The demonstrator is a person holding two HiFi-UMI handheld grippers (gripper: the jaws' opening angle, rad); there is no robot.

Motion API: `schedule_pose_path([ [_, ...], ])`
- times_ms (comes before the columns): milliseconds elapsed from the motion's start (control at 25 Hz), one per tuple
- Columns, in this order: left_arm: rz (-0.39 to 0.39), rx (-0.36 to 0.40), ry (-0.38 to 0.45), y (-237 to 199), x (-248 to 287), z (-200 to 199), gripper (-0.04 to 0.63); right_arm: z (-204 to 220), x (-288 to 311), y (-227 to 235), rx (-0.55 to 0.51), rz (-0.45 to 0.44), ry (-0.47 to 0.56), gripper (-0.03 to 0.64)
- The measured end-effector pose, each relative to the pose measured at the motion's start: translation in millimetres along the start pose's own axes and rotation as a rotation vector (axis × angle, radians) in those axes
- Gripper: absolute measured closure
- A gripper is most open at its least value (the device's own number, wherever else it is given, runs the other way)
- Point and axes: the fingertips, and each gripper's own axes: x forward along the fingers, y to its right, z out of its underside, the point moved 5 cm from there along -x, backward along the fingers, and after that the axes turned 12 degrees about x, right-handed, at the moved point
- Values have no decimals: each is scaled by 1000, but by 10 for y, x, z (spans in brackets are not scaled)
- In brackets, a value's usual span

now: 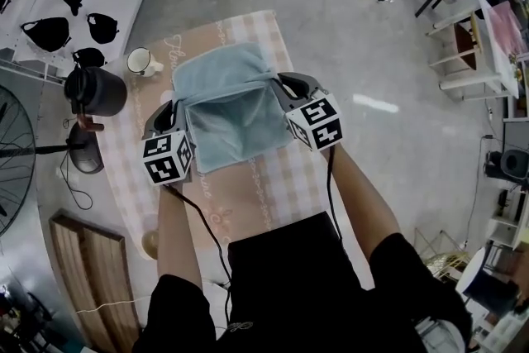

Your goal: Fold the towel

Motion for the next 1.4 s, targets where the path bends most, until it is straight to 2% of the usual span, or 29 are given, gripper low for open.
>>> schedule_pose_path([
  [400, -11, -27, -65, -303, 640, 10, 552, -91, 645, 268, 16, -16, -42, 578],
  [640, -20, -71, -127, -441, 1024, 109, 552, -126, 1014, 420, 71, -7, -73, 578],
  [960, -36, -89, -181, -522, 1304, 167, 552, -99, 1360, 585, 80, -12, -121, 577],
  [1120, -44, -107, -183, -542, 1389, 185, 547, -124, 1465, 629, 93, -8, -110, 575],
  [1160, -34, -122, -167, -544, 1397, 179, 502, -150, 1485, 641, 97, -6, -93, 571],
  [1200, -18, -142, -146, -542, 1386, 171, 391, -181, 1493, 657, 103, -8, -73, 518],
  [1240, -2, -160, -127, -537, 1353, 166, 341, -210, 1485, 676, 114, -16, -55, 433],
  [1280, 15, -171, -113, -528, 1298, 167, 337, -230, 1456, 696, 127, -27, -41, 391],
  [1400, 67, -156, -116, -445, 1053, 250, 333, -176, 1282, 744, 165, -58, -31, 383],
])
